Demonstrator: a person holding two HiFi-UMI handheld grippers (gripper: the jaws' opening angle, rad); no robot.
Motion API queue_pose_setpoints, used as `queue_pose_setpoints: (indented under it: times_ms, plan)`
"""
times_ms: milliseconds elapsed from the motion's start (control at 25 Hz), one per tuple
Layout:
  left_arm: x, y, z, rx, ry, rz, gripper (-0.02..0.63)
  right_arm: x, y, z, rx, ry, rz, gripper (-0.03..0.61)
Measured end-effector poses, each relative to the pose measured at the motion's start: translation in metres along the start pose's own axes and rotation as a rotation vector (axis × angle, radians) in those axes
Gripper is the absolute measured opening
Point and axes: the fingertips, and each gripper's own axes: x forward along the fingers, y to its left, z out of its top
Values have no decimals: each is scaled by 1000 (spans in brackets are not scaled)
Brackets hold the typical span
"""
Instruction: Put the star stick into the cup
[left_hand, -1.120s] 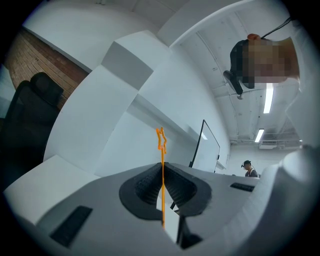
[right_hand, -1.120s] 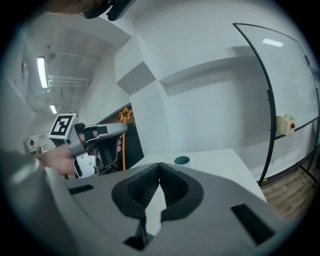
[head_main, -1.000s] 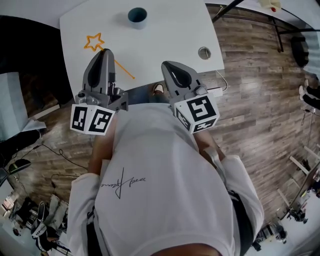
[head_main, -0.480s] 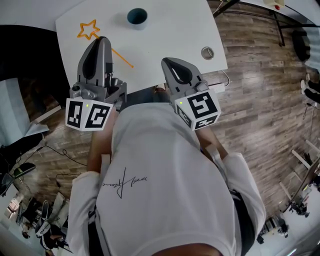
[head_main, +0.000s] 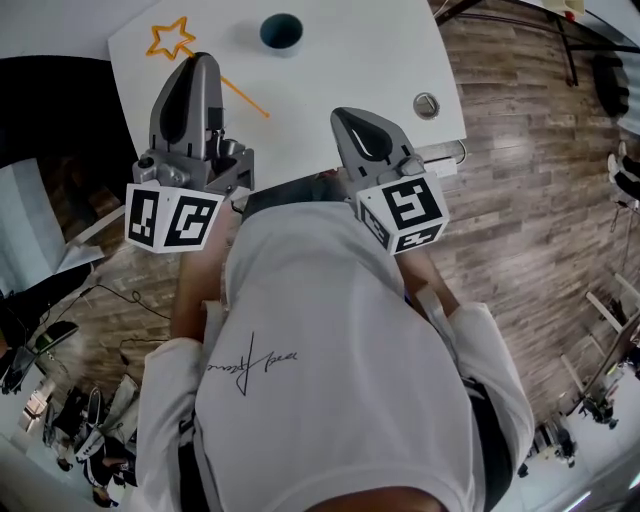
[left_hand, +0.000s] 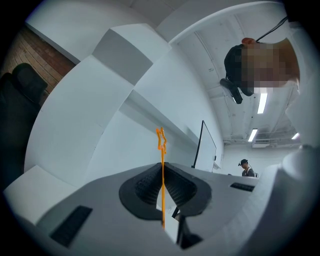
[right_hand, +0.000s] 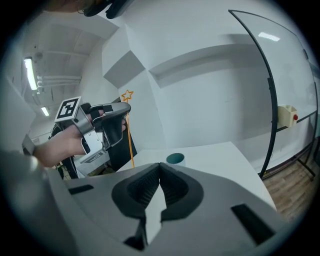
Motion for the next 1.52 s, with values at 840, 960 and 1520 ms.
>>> queue_pose_setpoints:
  times_ms: [840,960,1520]
  plan:
    - [51,30,-4,-2,2,-13,17,32,-19,-4,37,56,-29,9]
    - [53,33,-6,4,0,-17,17,35,-17,-6,37,59,-31,10]
    - [85,54,-18,3,8,-8,17,48,-31,-4,51,84,-52,9]
